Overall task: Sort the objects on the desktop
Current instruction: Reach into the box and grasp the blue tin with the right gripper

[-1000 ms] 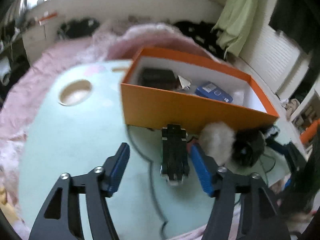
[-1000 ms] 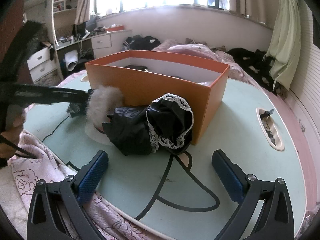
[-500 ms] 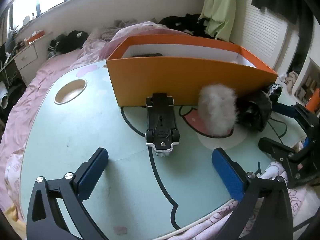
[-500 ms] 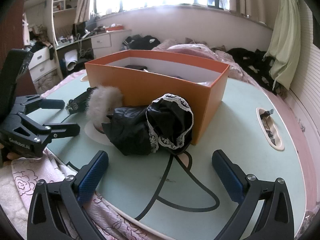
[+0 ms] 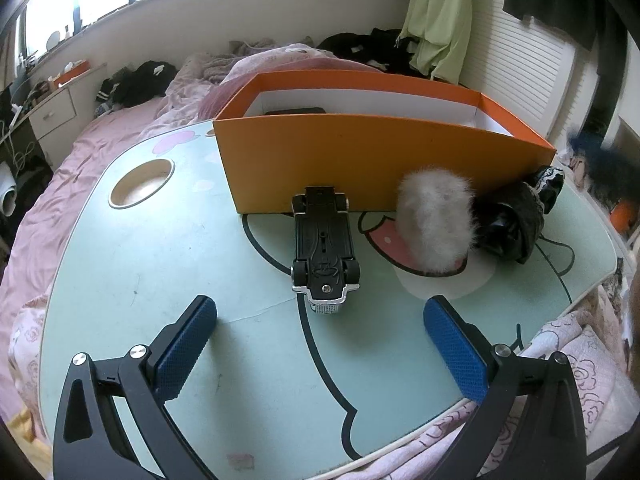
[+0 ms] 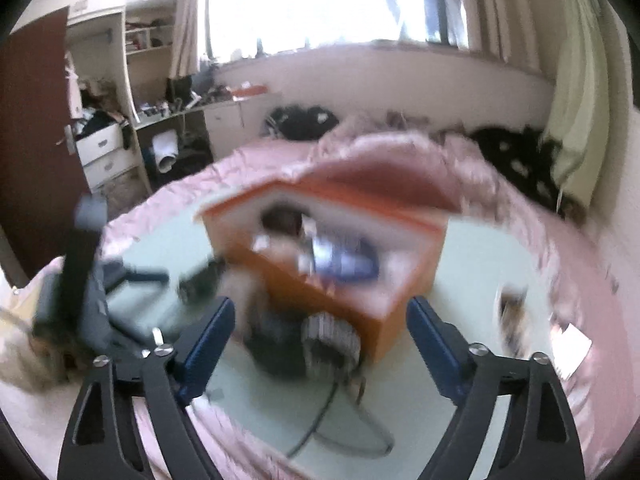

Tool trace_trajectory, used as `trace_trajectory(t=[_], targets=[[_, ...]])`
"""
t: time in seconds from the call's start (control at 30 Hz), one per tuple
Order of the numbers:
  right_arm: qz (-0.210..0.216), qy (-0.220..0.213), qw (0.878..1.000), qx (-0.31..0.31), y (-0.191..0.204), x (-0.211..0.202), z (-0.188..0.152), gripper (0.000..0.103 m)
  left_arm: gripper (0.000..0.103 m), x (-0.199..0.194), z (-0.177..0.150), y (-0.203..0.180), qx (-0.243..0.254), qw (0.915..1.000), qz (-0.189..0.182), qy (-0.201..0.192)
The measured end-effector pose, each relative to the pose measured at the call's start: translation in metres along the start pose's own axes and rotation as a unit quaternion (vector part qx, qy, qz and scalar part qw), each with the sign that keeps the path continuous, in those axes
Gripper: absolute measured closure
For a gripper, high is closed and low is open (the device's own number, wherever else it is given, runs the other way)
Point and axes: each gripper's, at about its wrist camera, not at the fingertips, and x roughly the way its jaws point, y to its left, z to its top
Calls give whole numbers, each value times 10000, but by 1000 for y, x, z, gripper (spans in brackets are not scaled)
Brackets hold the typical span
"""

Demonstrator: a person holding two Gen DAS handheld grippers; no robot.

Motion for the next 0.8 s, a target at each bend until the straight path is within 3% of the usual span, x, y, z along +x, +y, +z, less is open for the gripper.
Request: trace_trajectory(t=[0.1,0.2,0.3,0.47,0.63,0.73,0.8], targets=[[46,533,9985,-109,3,27,50,36,0,0,0,0,24,10000,-27,3],[-151,1367,9903,-186,0,84,77,40,0,-2,-1,0,28,10000,-40,-12],[-455,2108,9765,11,-12,137,79,40,0,-3,-3,1,33,10000,-60,-34],[-146,2915,9551,512,-32,190,64,40,0,-4,-4,1,37,10000,-69,-38],[33,3500,9339,728,-38,218,56,36,0,-4,-4,1,61,9999,-90,-37],[-169,3584,9330,267,-25,217,56,37,0,-5,-4,1,75,9999,-87,-41],[-214,3593,9326,278,-24,216,56,37,0,-5,-4,1,75,9999,-93,-44]])
